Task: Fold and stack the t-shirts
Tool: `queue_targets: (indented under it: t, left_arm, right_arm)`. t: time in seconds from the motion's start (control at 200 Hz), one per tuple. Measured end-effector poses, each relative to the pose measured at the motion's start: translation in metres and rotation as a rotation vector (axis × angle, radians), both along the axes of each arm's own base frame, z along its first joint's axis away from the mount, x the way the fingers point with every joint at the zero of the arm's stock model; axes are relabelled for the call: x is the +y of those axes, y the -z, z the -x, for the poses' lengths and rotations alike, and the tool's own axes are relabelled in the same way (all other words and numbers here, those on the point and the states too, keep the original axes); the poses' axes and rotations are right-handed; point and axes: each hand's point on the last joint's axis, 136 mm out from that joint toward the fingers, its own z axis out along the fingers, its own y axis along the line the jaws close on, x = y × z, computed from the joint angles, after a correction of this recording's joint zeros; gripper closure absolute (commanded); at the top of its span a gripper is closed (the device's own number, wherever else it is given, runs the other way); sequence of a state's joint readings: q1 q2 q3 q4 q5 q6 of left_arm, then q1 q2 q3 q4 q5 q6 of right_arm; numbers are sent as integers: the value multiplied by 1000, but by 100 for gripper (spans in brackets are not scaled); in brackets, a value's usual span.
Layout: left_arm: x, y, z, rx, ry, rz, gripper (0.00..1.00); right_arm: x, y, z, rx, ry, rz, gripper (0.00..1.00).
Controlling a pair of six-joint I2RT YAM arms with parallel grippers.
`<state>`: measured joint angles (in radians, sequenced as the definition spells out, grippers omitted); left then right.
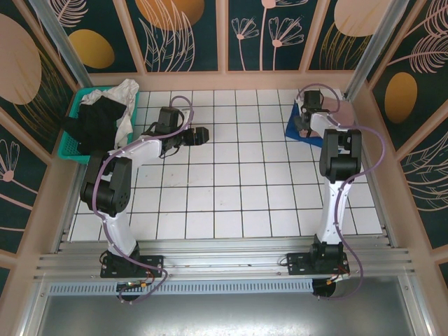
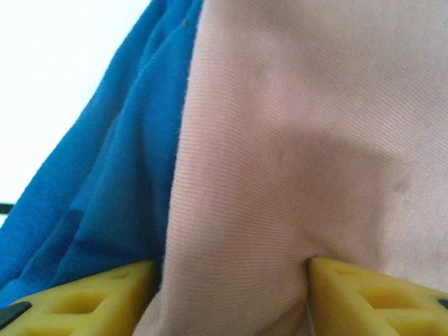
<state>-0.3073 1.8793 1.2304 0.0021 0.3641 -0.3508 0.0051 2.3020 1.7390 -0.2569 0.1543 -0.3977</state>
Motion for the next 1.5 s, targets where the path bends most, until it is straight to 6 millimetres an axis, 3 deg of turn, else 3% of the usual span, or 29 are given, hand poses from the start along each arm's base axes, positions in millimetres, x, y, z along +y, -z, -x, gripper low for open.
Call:
queue_targets:
  t: [0.115,0.355,0.535,0.656,0.756,0.926,1.206,1.501]
  left_arm:
    - [0,1,1,5,-1,-2,19]
    - [1,1,1,6,-2,-3,19]
    - [1,0,1,0,2,-6,18]
    - [1,-2,1,-8,7,-11,18]
    - [1,-3,1,-14,12,-19,18]
    - [2,-3,2,-16,18,-26,18]
    - [2,-3,3,-21,28,-36,18]
    - [2,-9,3,-35,34,-28,18]
  right_arm:
    - [3,-2,-6,-6,-48,-6,38]
    - [13,-26,-12,-19,72,-120,11]
    - [23,-58,-3,-75,243,-275,3]
    - [26,-55,6,-85,328,-330,2]
    - [26,-35,13,-54,382,-307,7]
    - [31,-1,23,4,403,-191,28]
    - [21,4,39,24,280,-66,50]
    - [-12,6,45,59,20,-28,48]
